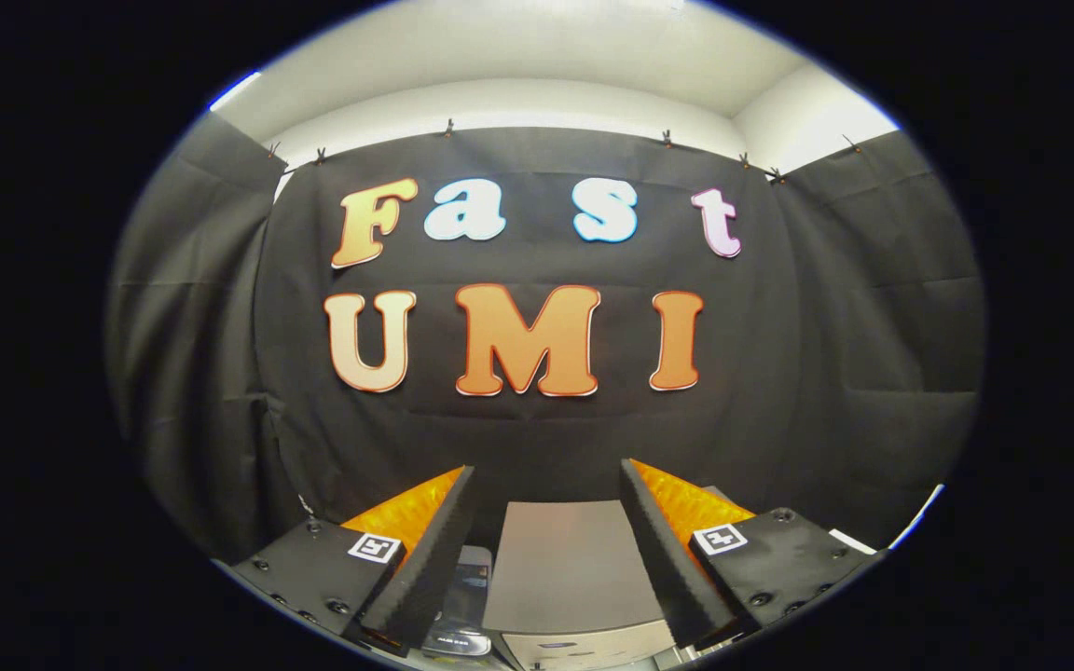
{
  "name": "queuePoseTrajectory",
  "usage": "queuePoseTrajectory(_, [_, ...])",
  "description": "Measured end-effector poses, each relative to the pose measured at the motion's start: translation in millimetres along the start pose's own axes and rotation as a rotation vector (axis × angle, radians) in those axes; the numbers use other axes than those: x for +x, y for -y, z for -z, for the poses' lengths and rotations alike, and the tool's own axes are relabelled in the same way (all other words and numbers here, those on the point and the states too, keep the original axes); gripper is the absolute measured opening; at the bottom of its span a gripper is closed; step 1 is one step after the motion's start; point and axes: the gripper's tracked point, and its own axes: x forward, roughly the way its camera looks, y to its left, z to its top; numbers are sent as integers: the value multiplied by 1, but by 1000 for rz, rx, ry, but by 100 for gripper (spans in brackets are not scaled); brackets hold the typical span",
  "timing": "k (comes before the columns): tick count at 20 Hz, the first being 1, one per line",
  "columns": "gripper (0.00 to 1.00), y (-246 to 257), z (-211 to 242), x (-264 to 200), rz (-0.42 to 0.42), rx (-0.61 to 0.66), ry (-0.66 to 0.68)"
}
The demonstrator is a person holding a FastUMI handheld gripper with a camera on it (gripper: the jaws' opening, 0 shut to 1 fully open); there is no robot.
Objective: Put the clothes into the washing machine and then close the washing machine lid.
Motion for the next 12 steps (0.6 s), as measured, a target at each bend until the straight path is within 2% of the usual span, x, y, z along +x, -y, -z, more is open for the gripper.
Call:
queuePoseTrajectory(5, [98, 35, -4, -12, 46, -7, 47])
queuePoseTrajectory(8, [98, 41, -2, -13, 49, 18, 49])
queuePoseTrajectory(12, [98, 48, -2, -14, 63, -12, 47])
